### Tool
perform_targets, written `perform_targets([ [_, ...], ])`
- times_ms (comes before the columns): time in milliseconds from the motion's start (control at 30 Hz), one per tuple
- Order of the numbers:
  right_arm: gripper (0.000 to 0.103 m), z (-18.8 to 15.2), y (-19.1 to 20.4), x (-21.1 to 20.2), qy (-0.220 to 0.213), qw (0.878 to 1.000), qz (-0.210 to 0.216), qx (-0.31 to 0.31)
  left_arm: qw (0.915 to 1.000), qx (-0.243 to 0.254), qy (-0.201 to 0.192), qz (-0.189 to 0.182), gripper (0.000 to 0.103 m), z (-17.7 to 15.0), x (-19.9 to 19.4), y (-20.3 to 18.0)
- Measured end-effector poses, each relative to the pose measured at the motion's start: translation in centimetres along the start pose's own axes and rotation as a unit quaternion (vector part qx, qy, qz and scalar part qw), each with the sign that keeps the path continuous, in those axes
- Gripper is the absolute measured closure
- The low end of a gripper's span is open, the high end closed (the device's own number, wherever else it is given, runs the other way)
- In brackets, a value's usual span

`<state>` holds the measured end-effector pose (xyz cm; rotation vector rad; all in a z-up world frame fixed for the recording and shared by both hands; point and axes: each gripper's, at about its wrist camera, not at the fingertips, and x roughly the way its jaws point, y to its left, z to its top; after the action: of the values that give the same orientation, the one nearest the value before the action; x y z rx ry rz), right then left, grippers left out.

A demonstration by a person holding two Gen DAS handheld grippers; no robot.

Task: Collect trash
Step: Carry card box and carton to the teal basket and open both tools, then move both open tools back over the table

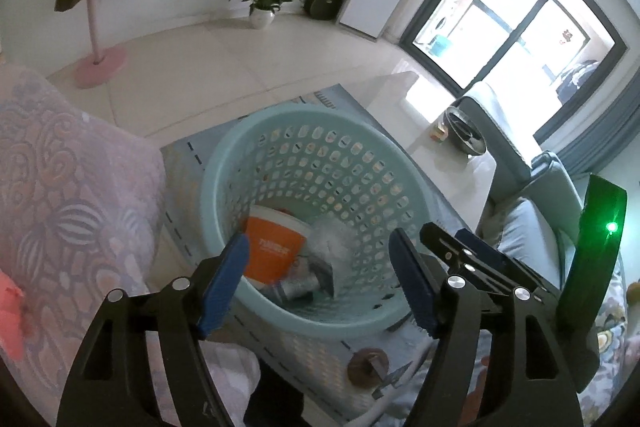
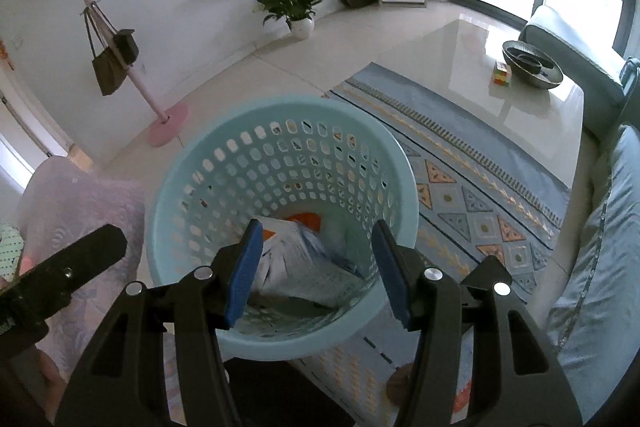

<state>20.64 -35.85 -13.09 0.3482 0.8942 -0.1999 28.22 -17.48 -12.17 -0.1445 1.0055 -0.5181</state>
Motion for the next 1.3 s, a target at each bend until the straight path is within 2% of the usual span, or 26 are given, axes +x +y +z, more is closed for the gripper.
perform_targets([
  [333,0.050,-0.7,2.0,-2.8,-0.019,0.999,0.018,-0.018,0.9993,0.012,-0.036,-0.004,0.033,-1.6,-4.1,-0.5],
  [667,0.050,-1.5,8.0,-6.9,-0.057,0.993,0.063,-0.080,0.9944,-0.011,-0.104,0.009,0.033,-3.6,-11.6,1.8],
  [833,0.050,-2.7,13.3,-8.5,-0.065,0.982,0.109,-0.137,0.9874,-0.023,-0.151,0.040,0.033,-5.2,-17.0,4.3],
  [933,0.049,-3.7,17.0,-8.9,-0.061,0.971,0.142,-0.181,0.9812,-0.033,-0.176,0.071,0.033,-6.3,-20.1,6.4],
  [967,0.047,-4.0,18.0,-8.8,-0.058,0.968,0.147,-0.193,0.9796,-0.036,-0.181,0.079,0.033,-6.4,-20.9,7.0],
  [1033,0.034,-5.0,20.9,-8.3,-0.049,0.958,0.159,-0.234,0.9750,-0.047,-0.193,0.101,0.033,-7.1,-22.8,8.8],
  [1067,0.031,-5.5,22.2,-7.8,-0.043,0.952,0.167,-0.253,0.9729,-0.053,-0.197,0.109,0.033,-7.4,-23.5,9.6],
  [1133,0.030,-6.4,24.2,-6.6,-0.033,0.945,0.170,-0.278,0.9677,-0.079,-0.204,0.125,0.033,-8.0,-25.2,11.9],
  [1233,0.030,-7.8,26.8,-4.5,-0.020,0.938,0.150,-0.311,0.9607,-0.111,-0.214,0.138,0.033,-8.8,-27.2,14.5],
  [1300,0.030,-8.2,27.6,-3.7,-0.007,0.935,0.147,-0.321,0.9560,-0.123,-0.211,0.163,0.033,-9.1,-28.2,16.5],
])
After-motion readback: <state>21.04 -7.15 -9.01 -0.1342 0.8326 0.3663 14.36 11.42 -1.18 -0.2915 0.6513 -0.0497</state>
